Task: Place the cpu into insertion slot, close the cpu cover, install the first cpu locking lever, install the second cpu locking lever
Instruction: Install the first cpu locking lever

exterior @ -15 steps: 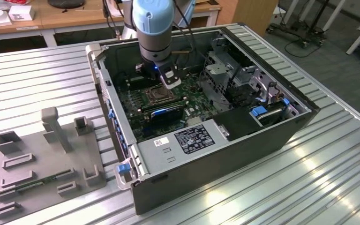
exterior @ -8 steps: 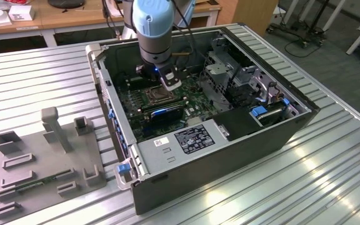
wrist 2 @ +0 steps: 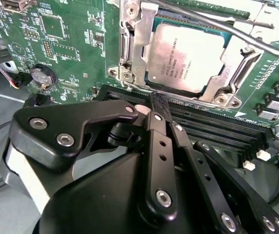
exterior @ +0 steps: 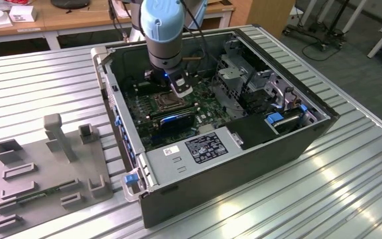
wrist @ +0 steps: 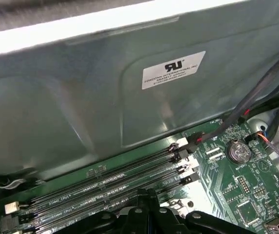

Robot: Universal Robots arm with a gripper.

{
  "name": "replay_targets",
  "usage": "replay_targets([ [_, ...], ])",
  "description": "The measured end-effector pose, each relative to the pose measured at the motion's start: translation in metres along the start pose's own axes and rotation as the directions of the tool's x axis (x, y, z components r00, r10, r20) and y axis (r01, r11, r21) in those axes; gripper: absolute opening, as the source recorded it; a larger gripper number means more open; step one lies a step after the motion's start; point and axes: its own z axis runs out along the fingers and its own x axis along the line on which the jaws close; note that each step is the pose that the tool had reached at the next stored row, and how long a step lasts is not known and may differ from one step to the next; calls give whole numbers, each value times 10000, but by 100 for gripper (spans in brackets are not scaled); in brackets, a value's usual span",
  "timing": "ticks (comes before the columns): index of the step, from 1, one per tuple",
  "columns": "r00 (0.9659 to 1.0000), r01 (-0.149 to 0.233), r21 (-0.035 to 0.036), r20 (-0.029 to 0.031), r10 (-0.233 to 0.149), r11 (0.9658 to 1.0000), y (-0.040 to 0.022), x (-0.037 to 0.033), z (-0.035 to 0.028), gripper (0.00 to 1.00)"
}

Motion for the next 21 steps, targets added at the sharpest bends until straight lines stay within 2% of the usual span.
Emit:
replay_targets([
  [1, 10000, -13, -57, -21, 13, 10000, -1, 0, -1, 11],
  [2, 10000, -35, -149, -49, 34, 9999, 0, -1, -1, 11],
  [6, 9998, -129, -553, -187, 119, 9984, 0, 0, 1, 11],
  [7, 9997, -147, -619, -212, 135, 9980, 0, 0, 0, 11],
  [9, 9996, -167, -689, -238, 151, 9975, -1, 0, -1, 11],
  [13, 9996, -173, -714, -249, 156, 9973, 14, -2, -32, 11],
  [17, 9995, -189, -696, -284, 170, 9974, 66, -11, -145, 11],
  [19, 9993, -205, -654, -317, 185, 9977, 89, -14, -195, 11],
  [20, 9993, -209, -607, -328, 189, 9979, 95, -15, -205, 11],
  [21, 9992, -212, -526, -343, 194, 9984, 97, -15, -211, 11],
])
